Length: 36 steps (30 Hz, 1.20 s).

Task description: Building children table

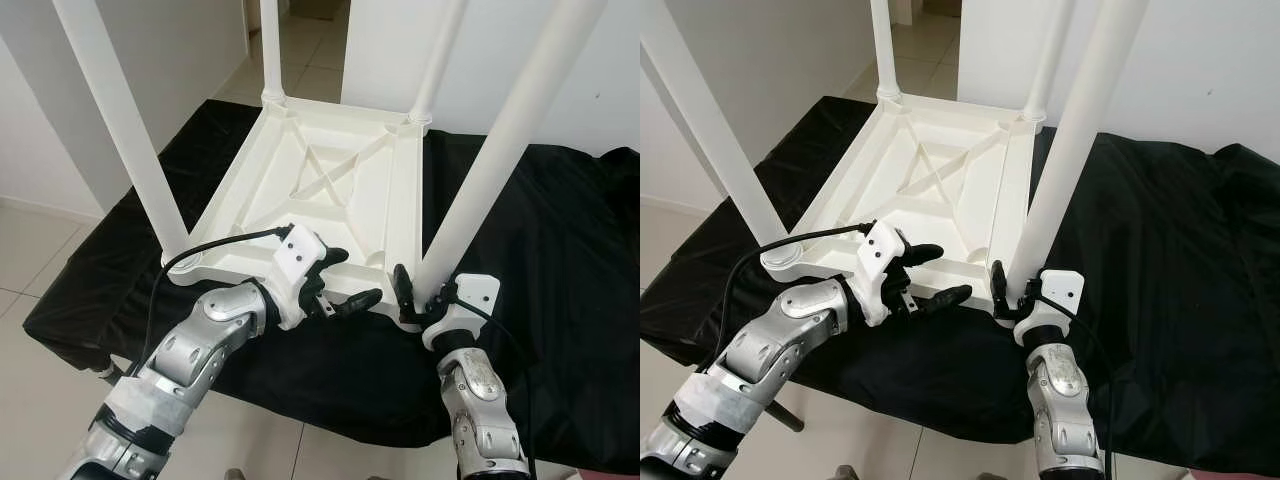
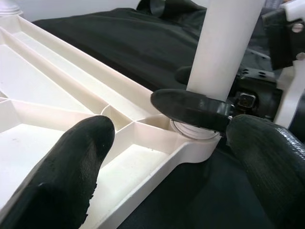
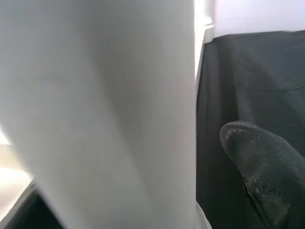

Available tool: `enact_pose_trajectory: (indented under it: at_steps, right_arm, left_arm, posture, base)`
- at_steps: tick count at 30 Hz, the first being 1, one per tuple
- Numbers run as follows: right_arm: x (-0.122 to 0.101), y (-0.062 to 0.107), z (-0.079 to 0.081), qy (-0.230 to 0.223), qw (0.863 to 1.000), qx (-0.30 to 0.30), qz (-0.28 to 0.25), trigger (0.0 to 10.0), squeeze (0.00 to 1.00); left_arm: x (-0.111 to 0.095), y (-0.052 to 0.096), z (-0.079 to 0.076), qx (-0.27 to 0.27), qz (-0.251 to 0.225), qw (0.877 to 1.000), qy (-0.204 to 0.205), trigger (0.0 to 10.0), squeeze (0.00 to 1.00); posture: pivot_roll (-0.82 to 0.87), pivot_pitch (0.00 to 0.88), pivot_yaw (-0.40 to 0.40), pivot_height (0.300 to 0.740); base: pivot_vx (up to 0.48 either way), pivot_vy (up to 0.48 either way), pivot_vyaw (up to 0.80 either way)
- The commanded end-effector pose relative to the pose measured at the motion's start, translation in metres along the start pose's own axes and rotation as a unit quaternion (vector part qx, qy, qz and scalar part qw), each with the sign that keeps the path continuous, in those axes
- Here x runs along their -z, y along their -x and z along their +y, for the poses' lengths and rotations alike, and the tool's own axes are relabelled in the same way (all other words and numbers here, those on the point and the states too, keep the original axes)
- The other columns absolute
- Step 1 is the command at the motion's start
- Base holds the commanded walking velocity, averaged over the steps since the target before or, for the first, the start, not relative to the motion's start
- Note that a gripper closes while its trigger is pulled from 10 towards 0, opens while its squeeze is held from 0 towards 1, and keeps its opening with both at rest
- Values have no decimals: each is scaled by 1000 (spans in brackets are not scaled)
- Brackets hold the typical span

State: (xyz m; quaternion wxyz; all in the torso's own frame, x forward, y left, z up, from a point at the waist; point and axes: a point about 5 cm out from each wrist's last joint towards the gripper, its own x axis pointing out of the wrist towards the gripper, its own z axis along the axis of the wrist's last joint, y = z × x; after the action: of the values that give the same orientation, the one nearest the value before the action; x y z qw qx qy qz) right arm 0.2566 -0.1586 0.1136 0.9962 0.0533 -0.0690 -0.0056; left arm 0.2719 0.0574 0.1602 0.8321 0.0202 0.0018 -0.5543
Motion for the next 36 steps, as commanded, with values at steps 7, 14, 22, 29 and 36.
enact_pose_trajectory:
  at_steps: [7, 14, 22, 29, 36]
  right_arm:
    - [-11, 6, 0, 20, 999, 5, -27, 10000, 0]
    - [-21, 7, -1, 35, 999, 7, -38, 10000, 0]
    - [-22, 7, 2, 40, 998, 19, -33, 10000, 0]
    - [-18, 6, 15, 30, 999, 36, -22, 10000, 0]
    - [-19, 4, 11, 44, 998, 42, -29, 10000, 0]
  left_arm:
    - [2, 7, 4, -41, -7, 999, -5, 10000, 0]
    - [0, 7, 17, -119, -29, 992, 9, 10000, 0]
    - [1, 10, 22, -157, -35, 987, 26, 10000, 0]
    - [4, 24, -3, -85, -25, 995, 40, 10000, 0]
    - [11, 42, -17, -63, -7, 997, 31, 10000, 0]
  posture:
    - [-89, 16, 20, 740]
    - [-88, 29, 19, 740]
    - [-87, 34, 16, 740]
    - [-92, 29, 22, 740]
    - [-96, 22, 32, 740]
  base:
    - [0, 0, 0]
    - [0, 0, 0]
    - [0, 0, 0]
    - [0, 0, 0]
    - [0, 0, 0]
